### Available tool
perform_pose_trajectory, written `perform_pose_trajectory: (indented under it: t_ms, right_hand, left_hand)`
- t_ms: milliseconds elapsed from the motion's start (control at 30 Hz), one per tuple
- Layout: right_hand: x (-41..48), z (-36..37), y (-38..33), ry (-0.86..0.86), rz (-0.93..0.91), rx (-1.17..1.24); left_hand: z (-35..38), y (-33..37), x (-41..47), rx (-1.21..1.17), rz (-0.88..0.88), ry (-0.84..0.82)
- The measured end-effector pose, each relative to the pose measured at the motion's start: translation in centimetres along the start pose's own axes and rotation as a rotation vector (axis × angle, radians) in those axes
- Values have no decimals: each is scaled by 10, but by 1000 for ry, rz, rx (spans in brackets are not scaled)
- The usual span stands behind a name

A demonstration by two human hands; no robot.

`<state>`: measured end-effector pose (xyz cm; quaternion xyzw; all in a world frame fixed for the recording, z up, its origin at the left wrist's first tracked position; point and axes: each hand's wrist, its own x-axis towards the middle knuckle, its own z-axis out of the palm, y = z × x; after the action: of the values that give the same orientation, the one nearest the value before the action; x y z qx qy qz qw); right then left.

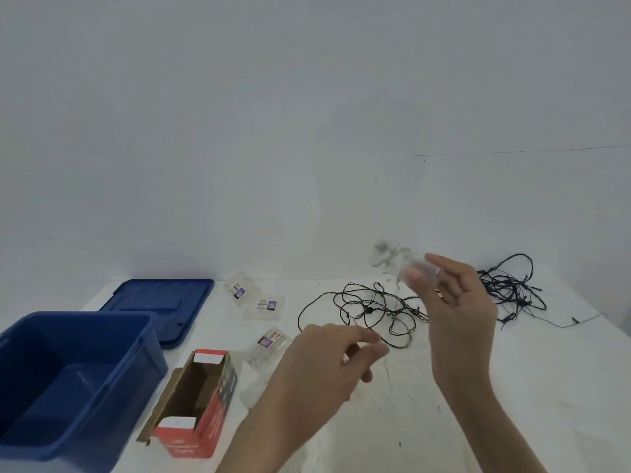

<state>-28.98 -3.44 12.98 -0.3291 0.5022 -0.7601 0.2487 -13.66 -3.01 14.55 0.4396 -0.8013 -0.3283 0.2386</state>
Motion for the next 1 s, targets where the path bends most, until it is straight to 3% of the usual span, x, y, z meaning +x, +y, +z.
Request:
perform_pose_trajectory:
  t_ms: [100, 167, 267, 333, 467, 633, 833, 1000]
  right_hand:
    - [1, -5, 6, -161, -242, -344]
    - [2, -11, 5, -427, -148, -352]
    - [1, -19, -3, -793, 142, -145]
    - [1, -22, -8, -867, 288, 76]
    - [1, -15, -10, -676, 389, 477]
    - [0, 1, -18, -386, 374, 544]
    - [-1, 3, -18, -148, 239, 419]
    - [-5, 7, -3, -4, -24, 21]
  left_hand:
    - [-9, 5, 1, 467, 314, 209]
    - [-22, 3, 9, 592, 507, 346]
    - [-44, 9, 24, 468, 419, 332]
    - [-49, 3, 33, 113, 265, 229]
    - [-38, -3, 33, -385, 91, 132]
    - [-14, -7, 22, -663, -46, 32]
    - [-1, -9, 10, -686, -167, -7]
    - [2, 3, -4, -115, -77, -11]
